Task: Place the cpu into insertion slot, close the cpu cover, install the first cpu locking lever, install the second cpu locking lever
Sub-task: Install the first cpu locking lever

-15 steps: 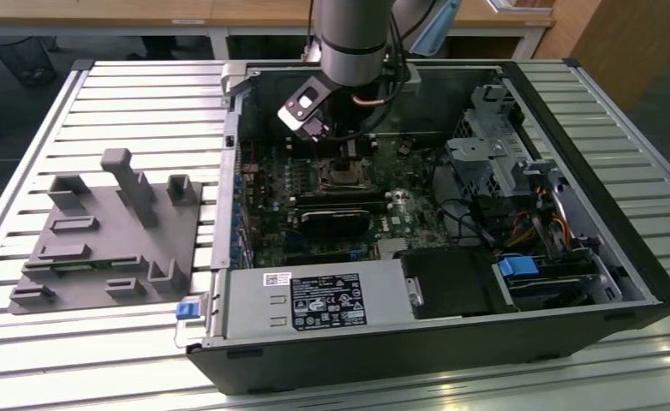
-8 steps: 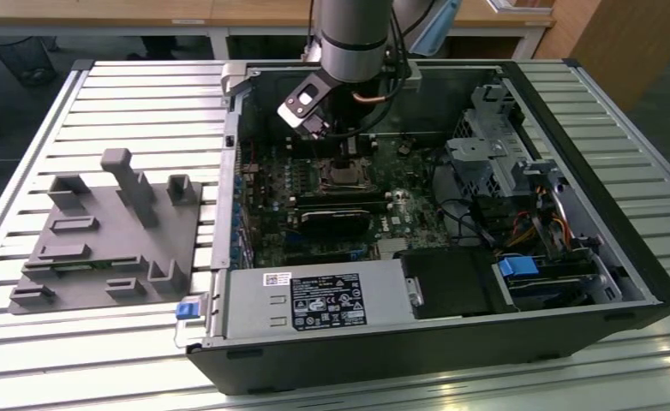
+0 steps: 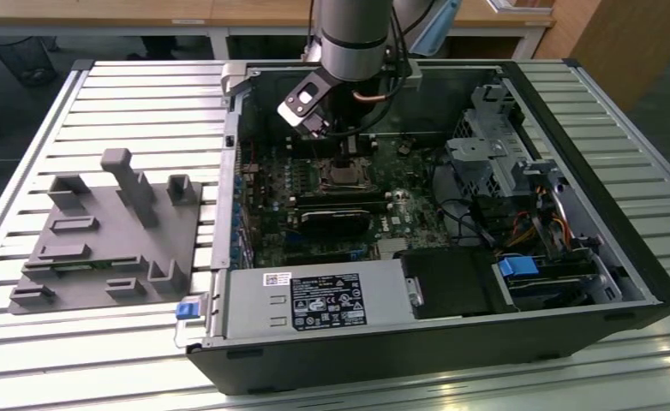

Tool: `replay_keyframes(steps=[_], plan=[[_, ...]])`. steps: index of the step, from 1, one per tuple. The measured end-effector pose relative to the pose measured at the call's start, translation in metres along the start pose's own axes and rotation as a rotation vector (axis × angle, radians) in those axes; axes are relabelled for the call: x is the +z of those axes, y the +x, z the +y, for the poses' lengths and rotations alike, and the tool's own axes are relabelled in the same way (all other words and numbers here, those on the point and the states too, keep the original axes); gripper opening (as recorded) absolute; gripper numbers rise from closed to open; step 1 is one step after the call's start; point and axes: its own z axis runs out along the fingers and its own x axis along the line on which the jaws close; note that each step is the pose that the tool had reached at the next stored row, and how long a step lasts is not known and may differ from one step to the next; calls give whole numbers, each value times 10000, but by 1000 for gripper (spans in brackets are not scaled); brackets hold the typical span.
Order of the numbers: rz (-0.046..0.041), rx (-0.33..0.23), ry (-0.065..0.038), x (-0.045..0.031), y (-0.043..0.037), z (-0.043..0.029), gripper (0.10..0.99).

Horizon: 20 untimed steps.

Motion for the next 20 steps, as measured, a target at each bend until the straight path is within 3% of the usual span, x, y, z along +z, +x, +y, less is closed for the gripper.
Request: replay_keyframes(steps=[20], plan=[[-1,0,0,-47,1,1,106]])
